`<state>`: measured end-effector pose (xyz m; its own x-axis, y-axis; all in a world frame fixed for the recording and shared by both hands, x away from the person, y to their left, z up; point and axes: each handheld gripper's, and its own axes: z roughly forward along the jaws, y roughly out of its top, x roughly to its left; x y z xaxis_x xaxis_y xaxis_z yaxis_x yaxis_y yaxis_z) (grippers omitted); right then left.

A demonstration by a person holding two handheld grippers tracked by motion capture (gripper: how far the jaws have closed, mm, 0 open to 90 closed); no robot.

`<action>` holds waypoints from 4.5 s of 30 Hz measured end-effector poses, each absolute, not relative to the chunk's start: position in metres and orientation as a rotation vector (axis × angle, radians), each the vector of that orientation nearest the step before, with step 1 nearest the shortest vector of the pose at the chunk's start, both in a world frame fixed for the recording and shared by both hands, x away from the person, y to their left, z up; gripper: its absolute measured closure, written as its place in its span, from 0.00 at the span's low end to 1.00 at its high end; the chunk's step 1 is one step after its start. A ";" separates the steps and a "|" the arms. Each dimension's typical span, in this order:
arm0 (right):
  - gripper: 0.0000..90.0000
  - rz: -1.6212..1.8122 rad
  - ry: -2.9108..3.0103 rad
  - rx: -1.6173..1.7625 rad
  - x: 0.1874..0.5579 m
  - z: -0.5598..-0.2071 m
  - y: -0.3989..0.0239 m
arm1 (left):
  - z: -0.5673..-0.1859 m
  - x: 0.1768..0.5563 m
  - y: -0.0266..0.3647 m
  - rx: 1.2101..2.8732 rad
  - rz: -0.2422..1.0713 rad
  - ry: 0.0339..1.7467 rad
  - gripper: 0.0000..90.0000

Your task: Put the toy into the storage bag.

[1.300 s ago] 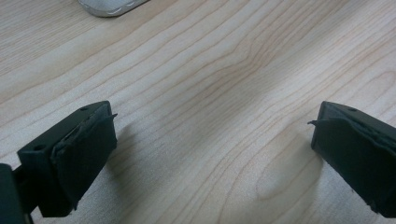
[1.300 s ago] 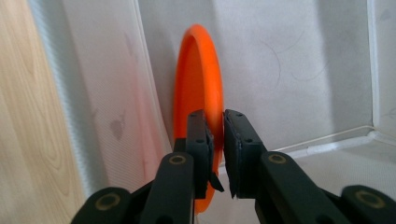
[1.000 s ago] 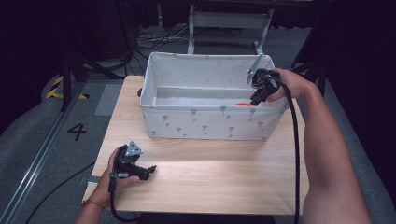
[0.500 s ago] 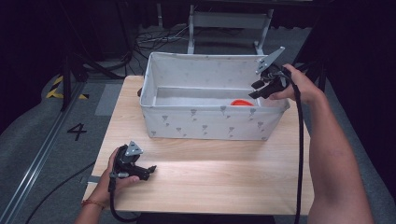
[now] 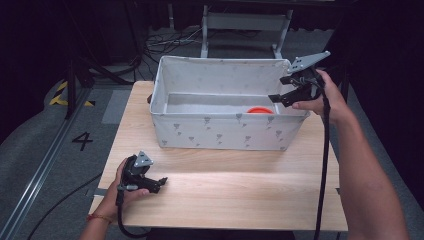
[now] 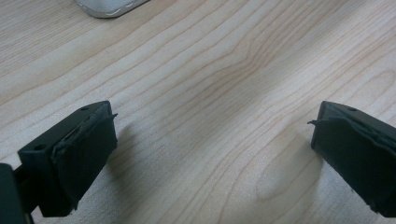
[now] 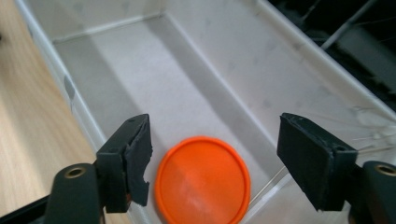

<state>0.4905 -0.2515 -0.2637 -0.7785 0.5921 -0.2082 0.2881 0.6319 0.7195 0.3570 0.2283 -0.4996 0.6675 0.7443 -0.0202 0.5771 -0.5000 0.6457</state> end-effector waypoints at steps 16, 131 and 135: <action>0.31 1.026 2.269 0.762 0.443 -0.262 -0.271 | -0.499 0.357 0.228 2.251 0.350 1.021 0.01; 0.20 1.021 2.320 1.192 0.322 -0.505 -0.380 | -0.500 0.357 0.226 2.241 0.355 1.041 0.01; 0.20 1.021 2.321 1.188 0.322 -0.505 -0.380 | -0.500 0.358 0.226 2.238 0.356 1.043 0.00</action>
<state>0.3218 -0.3798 -0.5049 -0.5928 0.8051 0.0228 0.5610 0.3925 0.7289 0.3580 0.2260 -0.5000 0.6494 0.7602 -0.0216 0.5882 -0.4841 0.6478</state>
